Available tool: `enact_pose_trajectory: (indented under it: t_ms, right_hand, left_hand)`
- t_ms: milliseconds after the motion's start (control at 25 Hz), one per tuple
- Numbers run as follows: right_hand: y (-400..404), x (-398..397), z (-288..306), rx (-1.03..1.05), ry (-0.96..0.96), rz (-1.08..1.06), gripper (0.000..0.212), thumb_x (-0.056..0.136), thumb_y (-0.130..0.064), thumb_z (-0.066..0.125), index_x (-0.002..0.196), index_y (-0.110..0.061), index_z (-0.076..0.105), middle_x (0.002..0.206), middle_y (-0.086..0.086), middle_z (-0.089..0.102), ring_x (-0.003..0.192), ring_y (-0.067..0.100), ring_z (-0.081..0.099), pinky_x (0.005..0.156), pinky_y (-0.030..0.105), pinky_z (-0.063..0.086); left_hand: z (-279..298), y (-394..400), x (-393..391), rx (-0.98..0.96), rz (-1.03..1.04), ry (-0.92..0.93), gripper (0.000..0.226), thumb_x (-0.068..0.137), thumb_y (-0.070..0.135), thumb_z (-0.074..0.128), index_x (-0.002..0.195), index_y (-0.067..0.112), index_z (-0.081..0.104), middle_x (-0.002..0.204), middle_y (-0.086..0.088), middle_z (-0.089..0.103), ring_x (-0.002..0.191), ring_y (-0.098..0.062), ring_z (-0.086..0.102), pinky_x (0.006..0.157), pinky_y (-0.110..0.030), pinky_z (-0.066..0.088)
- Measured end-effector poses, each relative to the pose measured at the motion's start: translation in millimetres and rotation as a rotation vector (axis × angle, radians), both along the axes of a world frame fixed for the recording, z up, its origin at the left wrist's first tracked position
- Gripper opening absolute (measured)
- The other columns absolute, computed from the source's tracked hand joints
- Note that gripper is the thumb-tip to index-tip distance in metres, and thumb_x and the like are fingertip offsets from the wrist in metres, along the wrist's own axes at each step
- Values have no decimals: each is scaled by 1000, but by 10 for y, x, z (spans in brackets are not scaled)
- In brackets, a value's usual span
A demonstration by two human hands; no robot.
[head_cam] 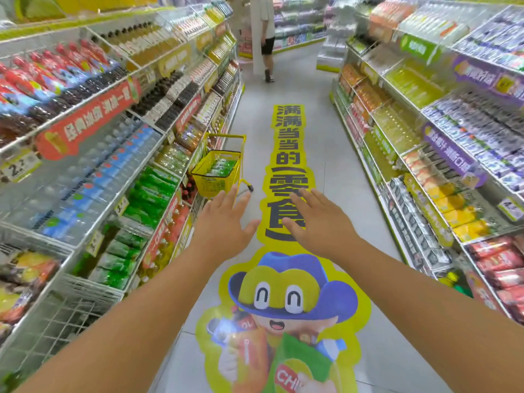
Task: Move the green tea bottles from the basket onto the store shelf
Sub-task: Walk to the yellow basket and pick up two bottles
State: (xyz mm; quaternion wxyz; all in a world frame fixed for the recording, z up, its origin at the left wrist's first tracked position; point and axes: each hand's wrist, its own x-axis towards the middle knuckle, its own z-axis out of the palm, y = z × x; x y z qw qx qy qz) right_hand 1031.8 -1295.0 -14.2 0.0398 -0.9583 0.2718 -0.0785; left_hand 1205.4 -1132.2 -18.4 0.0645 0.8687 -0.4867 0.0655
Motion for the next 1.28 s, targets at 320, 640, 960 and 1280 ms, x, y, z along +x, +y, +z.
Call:
enact_pose_trajectory:
  t_ms: [320, 640, 960, 1280]
  right_hand:
    - [-1208, 1314, -274, 47, 67, 30, 75, 101, -62, 40, 162, -22, 23, 170, 3, 19, 158, 23, 12, 126, 41, 19]
    - [-2769, 2786, -373, 77, 53, 158, 72, 101, -59, 42, 161, -22, 27, 170, 2, 19, 158, 23, 13, 123, 41, 22]
    - [-4051, 4249, -454, 70, 95, 244, 75, 99, -59, 46, 161, -22, 26, 170, 4, 20, 157, 25, 14, 124, 40, 19]
    - [-5222, 6000, -577, 122, 87, 185, 75, 98, -62, 42, 161, -26, 25, 170, -3, 22, 157, 20, 16, 123, 39, 23]
  left_hand:
    - [-239, -1176, 1250, 103, 0, 69, 72, 100, 64, 32, 162, 31, 15, 170, -3, 15, 155, -27, 14, 123, -47, 20]
    - [-444, -2608, 2471, 98, 101, 88, 73, 99, 64, 34, 162, 33, 15, 170, -5, 16, 155, -27, 17, 122, -48, 23]
    - [-494, -3817, 3805, 113, 153, 64, 72, 100, 64, 35, 162, 29, 23, 169, -8, 19, 153, -31, 24, 119, -44, 29]
    - [-638, -5159, 5657, 89, 148, 125, 74, 99, 65, 34, 162, 30, 19, 170, -6, 15, 155, -29, 17, 122, -44, 22]
